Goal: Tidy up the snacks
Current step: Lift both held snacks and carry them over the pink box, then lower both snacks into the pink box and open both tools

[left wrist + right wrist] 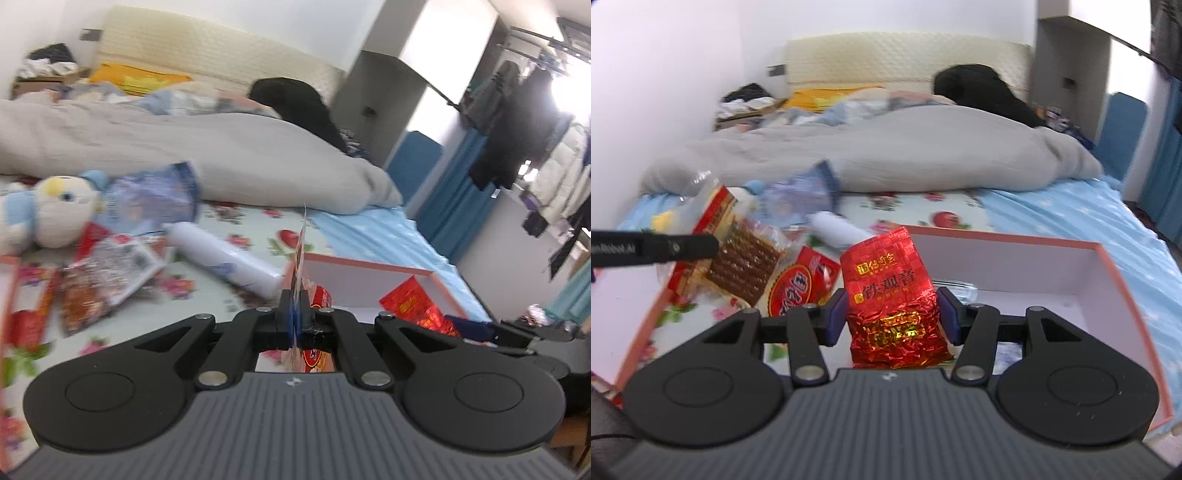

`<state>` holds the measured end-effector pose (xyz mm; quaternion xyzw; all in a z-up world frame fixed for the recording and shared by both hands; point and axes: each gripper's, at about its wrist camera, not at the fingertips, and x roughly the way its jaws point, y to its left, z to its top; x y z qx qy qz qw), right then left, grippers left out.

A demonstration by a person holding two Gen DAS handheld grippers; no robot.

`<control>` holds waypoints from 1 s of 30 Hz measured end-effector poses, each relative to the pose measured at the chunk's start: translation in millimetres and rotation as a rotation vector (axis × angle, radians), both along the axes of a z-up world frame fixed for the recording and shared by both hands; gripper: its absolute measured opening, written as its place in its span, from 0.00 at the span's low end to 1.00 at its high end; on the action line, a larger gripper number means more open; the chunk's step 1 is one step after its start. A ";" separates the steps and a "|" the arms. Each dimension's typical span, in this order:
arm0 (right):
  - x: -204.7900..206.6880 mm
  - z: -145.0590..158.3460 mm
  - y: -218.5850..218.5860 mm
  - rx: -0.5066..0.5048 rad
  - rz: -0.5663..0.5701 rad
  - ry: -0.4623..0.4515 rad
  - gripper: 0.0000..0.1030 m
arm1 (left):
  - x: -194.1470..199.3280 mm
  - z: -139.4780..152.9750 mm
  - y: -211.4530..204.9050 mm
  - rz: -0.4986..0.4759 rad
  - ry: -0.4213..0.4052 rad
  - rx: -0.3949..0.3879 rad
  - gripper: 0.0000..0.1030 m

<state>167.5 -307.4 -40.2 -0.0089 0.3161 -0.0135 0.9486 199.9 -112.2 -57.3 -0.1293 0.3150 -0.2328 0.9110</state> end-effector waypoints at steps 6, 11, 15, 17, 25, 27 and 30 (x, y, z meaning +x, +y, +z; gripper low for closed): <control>9.9 -17.7 -47.9 -0.027 -0.102 0.045 0.53 | 34.4 -16.7 -67.7 -0.107 0.028 -0.032 0.02; 17.7 -39.3 -79.3 -0.051 -0.173 0.110 0.53 | 60.8 -42.0 -108.2 -0.167 0.086 -0.080 0.02; 25.7 -56.2 -97.1 -0.069 -0.219 0.166 0.53 | 78.9 -65.5 -133.5 -0.201 0.129 -0.080 0.02; 30.8 -62.8 -102.8 -0.071 -0.234 0.196 0.53 | 87.6 -78.9 -142.7 -0.217 0.165 -0.082 0.02; 39.6 -72.4 -116.7 -0.056 -0.315 0.268 0.71 | 110.8 -113.2 -131.6 -0.223 0.243 -0.106 0.59; 37.9 -70.2 -114.0 -0.066 -0.342 0.271 0.78 | 112.1 -113.5 -122.6 -0.233 0.229 -0.127 0.66; 39.1 -63.8 -103.8 -0.060 -0.368 0.276 0.78 | 114.7 -111.9 -105.9 -0.256 0.229 -0.172 0.66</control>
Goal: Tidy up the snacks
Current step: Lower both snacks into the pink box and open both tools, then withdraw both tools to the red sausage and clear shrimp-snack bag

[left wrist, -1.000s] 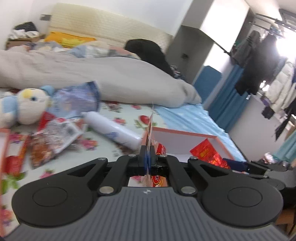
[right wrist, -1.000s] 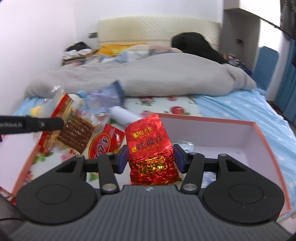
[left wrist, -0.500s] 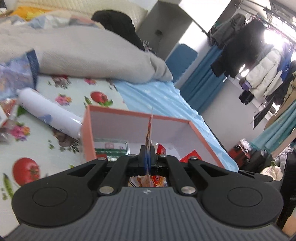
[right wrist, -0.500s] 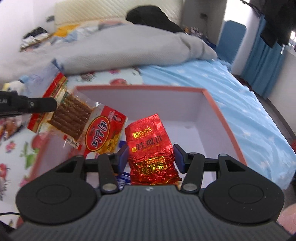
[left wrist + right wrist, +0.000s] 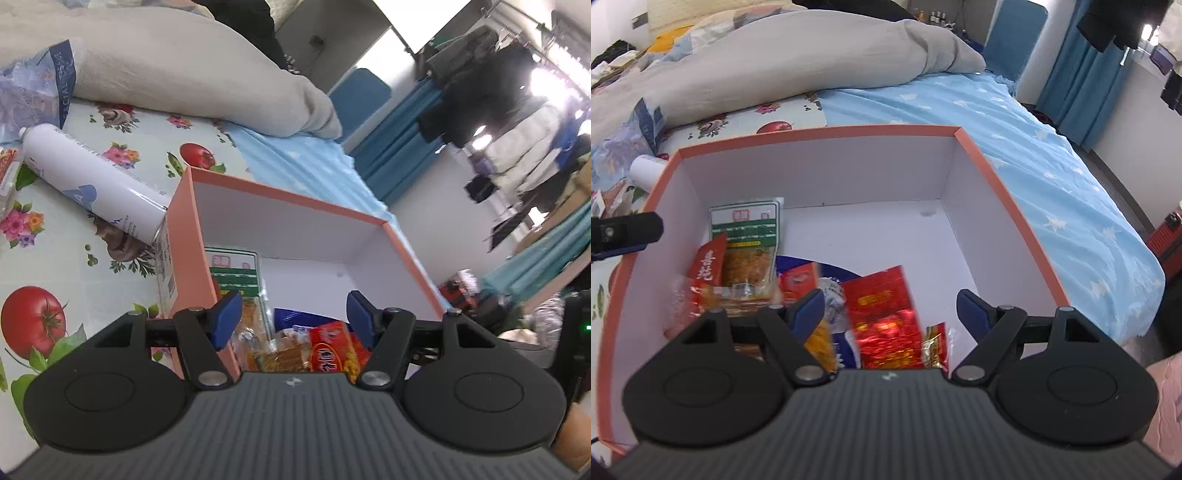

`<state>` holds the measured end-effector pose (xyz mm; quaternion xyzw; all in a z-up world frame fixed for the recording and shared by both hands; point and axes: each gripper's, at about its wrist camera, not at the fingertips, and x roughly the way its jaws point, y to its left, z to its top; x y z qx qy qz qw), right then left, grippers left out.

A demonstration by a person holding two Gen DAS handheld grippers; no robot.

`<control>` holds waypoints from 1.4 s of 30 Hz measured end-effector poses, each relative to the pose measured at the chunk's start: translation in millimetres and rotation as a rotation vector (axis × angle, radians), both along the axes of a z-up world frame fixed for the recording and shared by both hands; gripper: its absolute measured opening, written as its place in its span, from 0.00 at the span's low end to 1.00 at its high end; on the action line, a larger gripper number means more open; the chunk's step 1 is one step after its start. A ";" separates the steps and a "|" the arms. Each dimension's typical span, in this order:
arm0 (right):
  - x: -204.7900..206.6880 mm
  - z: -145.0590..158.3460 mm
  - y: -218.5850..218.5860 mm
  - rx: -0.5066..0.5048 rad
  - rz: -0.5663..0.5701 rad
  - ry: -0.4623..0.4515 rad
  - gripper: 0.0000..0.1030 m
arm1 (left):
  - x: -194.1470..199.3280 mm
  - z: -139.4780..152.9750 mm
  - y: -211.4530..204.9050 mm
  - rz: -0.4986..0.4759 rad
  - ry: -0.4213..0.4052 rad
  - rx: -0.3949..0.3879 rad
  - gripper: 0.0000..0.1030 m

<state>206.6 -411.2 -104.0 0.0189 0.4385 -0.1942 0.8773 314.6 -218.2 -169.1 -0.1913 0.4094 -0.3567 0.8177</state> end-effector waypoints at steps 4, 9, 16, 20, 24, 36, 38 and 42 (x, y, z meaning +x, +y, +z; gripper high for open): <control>10.5 18.8 29.9 -0.030 0.021 -0.037 0.78 | -0.9 9.4 29.2 0.047 -0.047 -0.005 0.73; 33.0 41.6 73.5 -0.089 0.080 -0.094 0.78 | 6.4 3.0 75.0 0.101 -0.062 -0.026 0.73; 61.9 48.0 125.5 -0.081 0.177 -0.121 0.78 | 27.2 -25.9 139.5 0.224 -0.032 -0.013 0.73; 78.4 35.1 147.8 -0.045 0.244 -0.113 0.78 | 33.8 -35.0 167.8 0.294 -0.029 0.019 0.73; 92.8 25.1 166.8 -0.012 0.302 -0.115 0.78 | 34.2 -41.2 185.2 0.351 -0.044 0.063 0.73; 134.9 1.7 225.3 0.141 0.484 -0.126 0.78 | 22.5 -53.6 233.6 0.521 -0.035 0.216 0.75; 141.7 -3.8 234.6 0.190 0.503 -0.126 0.78 | 19.5 -56.6 244.1 0.557 -0.035 0.259 0.75; 154.0 -18.7 251.8 0.277 0.534 -0.118 0.78 | 15.3 -61.4 259.6 0.624 -0.059 0.355 0.75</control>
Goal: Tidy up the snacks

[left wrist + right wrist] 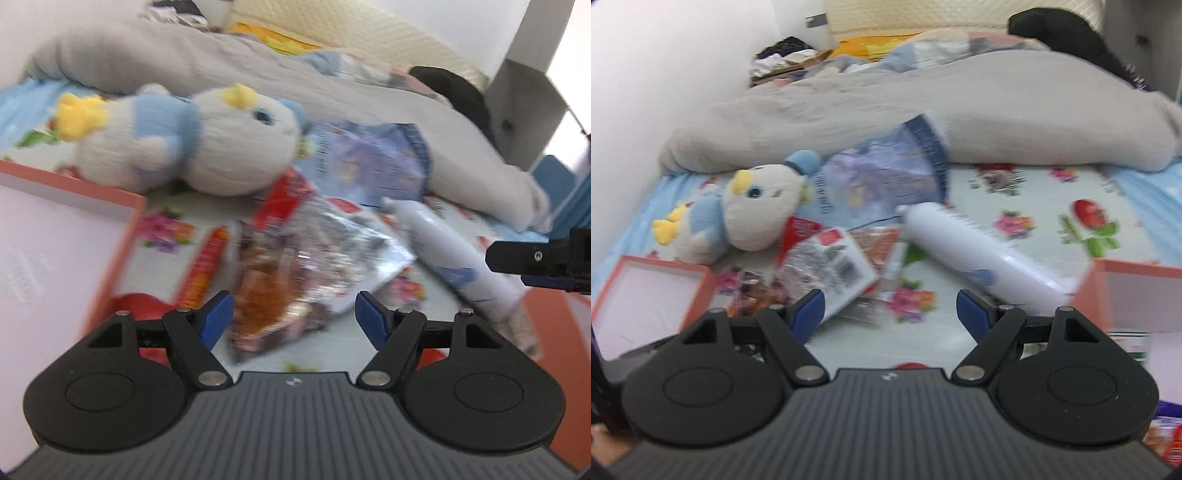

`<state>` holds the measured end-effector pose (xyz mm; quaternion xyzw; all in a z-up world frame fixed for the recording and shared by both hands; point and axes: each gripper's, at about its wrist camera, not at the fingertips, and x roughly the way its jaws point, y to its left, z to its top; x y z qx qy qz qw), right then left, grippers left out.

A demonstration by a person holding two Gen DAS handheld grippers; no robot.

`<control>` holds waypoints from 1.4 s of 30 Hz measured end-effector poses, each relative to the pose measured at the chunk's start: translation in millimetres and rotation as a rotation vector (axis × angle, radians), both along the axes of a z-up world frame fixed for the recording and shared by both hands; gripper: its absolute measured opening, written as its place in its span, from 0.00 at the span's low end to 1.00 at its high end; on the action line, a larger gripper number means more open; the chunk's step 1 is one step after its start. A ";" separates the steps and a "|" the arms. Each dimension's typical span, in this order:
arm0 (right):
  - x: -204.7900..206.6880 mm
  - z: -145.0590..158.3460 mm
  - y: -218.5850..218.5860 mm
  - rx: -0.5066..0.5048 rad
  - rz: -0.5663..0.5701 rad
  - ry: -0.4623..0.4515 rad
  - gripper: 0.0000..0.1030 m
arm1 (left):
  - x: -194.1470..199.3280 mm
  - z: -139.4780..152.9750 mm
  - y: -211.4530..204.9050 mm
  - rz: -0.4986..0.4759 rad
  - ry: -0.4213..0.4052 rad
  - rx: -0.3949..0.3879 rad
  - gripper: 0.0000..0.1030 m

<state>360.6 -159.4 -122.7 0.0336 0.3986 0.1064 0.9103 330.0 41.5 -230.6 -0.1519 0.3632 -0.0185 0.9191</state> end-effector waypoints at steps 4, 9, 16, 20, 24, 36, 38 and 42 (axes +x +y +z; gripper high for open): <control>14.0 -20.3 15.3 0.069 0.017 0.048 0.78 | -2.2 -4.4 5.9 0.043 -0.008 0.107 0.75; 34.4 -42.8 19.9 0.176 -0.008 0.114 0.78 | -7.4 -7.9 6.0 0.065 -0.026 0.192 0.75; 52.7 -76.6 26.6 0.238 -0.050 0.203 0.77 | -7.6 -19.3 9.3 0.073 -0.002 0.227 0.69; 57.3 -88.2 33.2 0.244 -0.045 0.213 0.80 | -4.9 -30.1 14.7 0.082 0.028 0.231 0.59; 59.3 -94.1 40.0 0.211 -0.028 0.171 0.79 | -5.6 -32.7 13.7 0.076 0.016 0.255 0.56; 54.5 -97.8 47.6 0.229 -0.004 0.186 0.03 | -12.7 -33.8 14.5 0.044 -0.013 0.285 0.23; 49.6 -94.1 48.4 0.223 0.000 0.175 0.03 | -14.2 -32.2 16.1 0.040 -0.013 0.272 0.23; 34.4 -83.8 40.9 0.222 -0.008 0.157 0.03 | -17.6 -29.0 16.0 0.015 -0.015 0.242 0.23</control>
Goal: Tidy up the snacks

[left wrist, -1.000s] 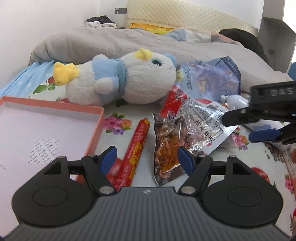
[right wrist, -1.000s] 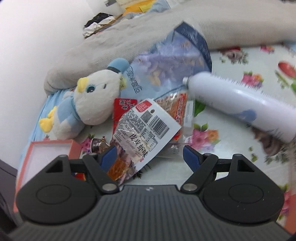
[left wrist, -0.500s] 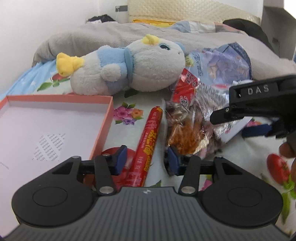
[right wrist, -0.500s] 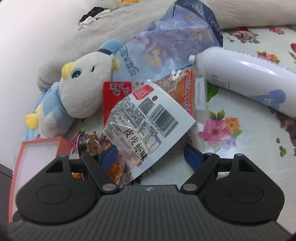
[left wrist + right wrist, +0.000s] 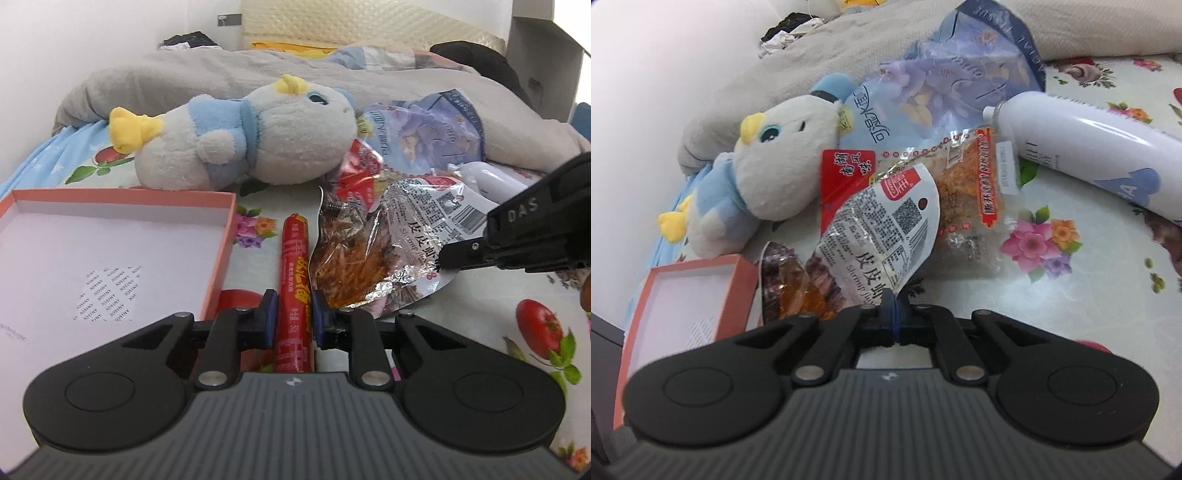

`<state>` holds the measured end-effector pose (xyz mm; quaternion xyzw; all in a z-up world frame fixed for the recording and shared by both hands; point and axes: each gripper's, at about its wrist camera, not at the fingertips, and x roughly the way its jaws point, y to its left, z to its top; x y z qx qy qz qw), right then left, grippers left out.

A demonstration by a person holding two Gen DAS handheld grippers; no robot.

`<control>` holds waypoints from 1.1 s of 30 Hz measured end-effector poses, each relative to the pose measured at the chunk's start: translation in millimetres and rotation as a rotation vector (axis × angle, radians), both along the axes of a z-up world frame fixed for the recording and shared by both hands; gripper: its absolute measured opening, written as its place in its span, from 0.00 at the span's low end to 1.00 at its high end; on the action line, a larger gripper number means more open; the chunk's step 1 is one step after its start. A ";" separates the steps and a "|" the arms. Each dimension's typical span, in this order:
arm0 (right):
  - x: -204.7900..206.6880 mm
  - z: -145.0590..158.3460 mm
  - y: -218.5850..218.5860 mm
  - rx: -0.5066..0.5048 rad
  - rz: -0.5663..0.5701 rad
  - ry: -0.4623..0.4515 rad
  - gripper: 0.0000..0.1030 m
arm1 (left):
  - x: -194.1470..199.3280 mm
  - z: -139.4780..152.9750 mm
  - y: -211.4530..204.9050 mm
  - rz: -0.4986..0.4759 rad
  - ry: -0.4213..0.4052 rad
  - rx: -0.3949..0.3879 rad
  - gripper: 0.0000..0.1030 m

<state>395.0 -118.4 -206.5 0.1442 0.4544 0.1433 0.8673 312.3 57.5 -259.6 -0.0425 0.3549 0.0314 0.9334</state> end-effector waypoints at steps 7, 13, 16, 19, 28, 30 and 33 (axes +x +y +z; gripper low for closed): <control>-30.8 14.6 -24.8 0.009 -0.054 -0.018 0.03 | -17.6 10.8 -16.8 -0.061 -0.011 -0.024 0.23; -60.8 22.4 -40.2 -0.007 -0.085 -0.026 0.03 | -46.8 19.9 -28.2 -0.112 -0.004 -0.061 0.23; -79.4 21.6 -45.1 -0.007 -0.093 -0.016 0.03 | -67.5 21.3 -33.4 -0.128 0.009 -0.058 0.23; -99.3 21.9 -49.0 0.002 -0.096 -0.011 0.03 | -87.5 24.4 -34.9 -0.136 0.020 -0.061 0.23; -140.1 24.1 -55.3 0.002 -0.104 -0.014 0.03 | -128.5 28.1 -35.1 -0.143 0.064 -0.109 0.23; -145.3 22.2 -57.2 -0.001 -0.105 -0.010 0.03 | -133.5 26.3 -34.8 -0.143 0.088 -0.130 0.24; -152.4 19.6 -60.1 -0.021 -0.113 -0.006 0.03 | -139.3 24.9 -34.1 -0.145 0.104 -0.146 0.24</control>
